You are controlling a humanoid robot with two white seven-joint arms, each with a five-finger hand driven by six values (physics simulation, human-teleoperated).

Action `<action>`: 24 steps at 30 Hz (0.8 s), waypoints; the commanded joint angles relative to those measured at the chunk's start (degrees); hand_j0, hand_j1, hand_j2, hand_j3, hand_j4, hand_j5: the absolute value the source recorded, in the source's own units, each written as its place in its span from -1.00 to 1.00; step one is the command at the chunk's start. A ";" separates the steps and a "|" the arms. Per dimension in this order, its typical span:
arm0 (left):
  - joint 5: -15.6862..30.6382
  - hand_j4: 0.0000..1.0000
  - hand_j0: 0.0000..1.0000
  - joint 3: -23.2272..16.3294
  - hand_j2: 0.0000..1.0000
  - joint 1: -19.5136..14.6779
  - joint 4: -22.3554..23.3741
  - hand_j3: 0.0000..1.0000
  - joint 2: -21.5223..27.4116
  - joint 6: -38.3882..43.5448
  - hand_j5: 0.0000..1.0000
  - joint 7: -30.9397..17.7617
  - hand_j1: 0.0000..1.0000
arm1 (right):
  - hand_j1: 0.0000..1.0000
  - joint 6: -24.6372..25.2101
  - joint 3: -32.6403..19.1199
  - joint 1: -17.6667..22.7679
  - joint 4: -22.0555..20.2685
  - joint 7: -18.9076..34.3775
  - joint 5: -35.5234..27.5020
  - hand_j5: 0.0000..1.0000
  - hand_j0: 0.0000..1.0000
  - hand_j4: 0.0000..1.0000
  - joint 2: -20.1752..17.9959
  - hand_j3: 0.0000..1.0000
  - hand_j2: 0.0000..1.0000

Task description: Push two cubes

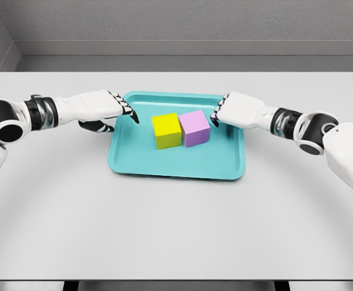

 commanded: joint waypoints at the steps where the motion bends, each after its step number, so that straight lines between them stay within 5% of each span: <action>1: 0.33 0.43 0.43 0.04 0.43 0.00 -0.02 0.43 0.04 0.14 0.43 0.03 0.43 | -0.13 0.06 -0.12 0.00 -1.57 -0.02 -0.38 -0.13 -0.13 -0.13 -0.98 -0.13 -0.13; 24: 0.33 0.43 0.43 0.13 0.43 -0.09 0.16 0.43 0.22 0.14 0.43 0.03 0.43 | -0.13 0.50 0.14 1.32 -4.82 0.16 -0.82 -0.13 -0.13 -0.13 -2.38 -0.13 -0.13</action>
